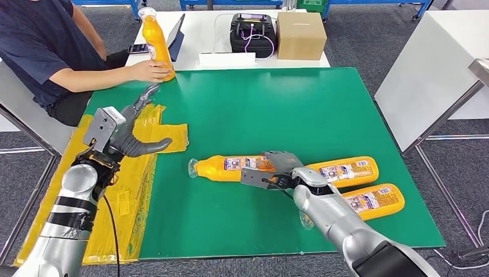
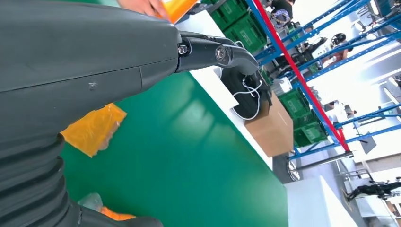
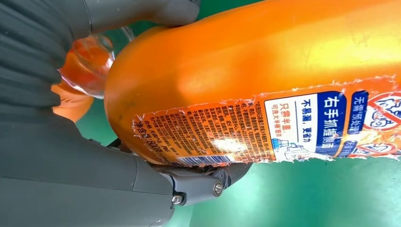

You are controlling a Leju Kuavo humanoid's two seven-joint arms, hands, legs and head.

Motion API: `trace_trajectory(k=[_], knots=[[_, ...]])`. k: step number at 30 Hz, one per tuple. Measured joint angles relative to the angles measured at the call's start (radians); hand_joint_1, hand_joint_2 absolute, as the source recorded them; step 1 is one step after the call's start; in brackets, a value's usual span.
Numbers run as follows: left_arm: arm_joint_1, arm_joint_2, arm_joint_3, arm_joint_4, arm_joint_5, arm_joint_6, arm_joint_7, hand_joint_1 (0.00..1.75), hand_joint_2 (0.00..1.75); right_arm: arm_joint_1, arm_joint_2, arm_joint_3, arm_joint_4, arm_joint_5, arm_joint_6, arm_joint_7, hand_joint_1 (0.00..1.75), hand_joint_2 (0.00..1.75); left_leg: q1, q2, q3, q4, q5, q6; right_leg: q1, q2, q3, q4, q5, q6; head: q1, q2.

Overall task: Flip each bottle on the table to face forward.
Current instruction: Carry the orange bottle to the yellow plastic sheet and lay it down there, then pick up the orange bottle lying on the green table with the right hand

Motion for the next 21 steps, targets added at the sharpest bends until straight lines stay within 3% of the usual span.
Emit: trace_trajectory(k=[3, 7, 10, 14, 21], knots=[[0.012, -0.006, 0.002, -0.010, 0.043, -0.007, 0.019, 0.00, 0.00, 0.003, 0.003, -0.002, 0.005, 0.002, -0.036, 0.009, 1.75, 1.75, 0.000, 0.000, 0.000, 0.000, 0.000, 0.000, 0.000, 0.000, 0.001, 0.000, 0.000, 0.000, 0.000, 0.000], [0.077, -0.025, 0.039, -0.056, 0.265, -0.016, 0.084, 0.00, 0.00, 0.045, 0.016, -0.038, -0.023, -0.008, -0.209, 0.027, 1.75, 1.75, 0.000, 0.000, -0.001, 0.000, 0.000, 0.000, 0.000, 0.000, 0.001, 0.000, 0.000, 0.000, 0.000, 0.000], [0.168, -0.053, 0.093, -0.142, 0.344, 0.030, 0.083, 0.00, 0.00, 0.130, 0.026, -0.123, -0.163, -0.052, -0.299, 0.039, 1.75, 1.75, 0.000, 0.000, -0.005, 0.000, 0.000, 0.000, 0.000, 0.000, -0.004, 0.000, 0.000, 0.000, 0.000, 0.000], [0.241, -0.093, 0.148, -0.229, 0.377, 0.073, 0.078, 0.00, 1.75, 0.219, 0.048, -0.228, -0.364, -0.108, -0.331, 0.013, 1.75, 1.75, 0.000, -0.003, -0.012, 0.000, 0.000, 0.000, 0.000, -0.002, -0.010, 0.000, 0.000, 0.000, 0.000, 0.000], [0.329, -0.156, 0.189, -0.322, 0.418, 0.096, 0.087, 0.00, 1.75, 0.383, 0.088, -0.326, -0.760, -0.165, -0.357, -0.053, 1.75, 1.75, 0.000, -0.003, -0.016, 0.000, 0.000, 0.000, 0.000, -0.002, -0.014, 0.000, 0.000, 0.000, 0.000, 0.000]])
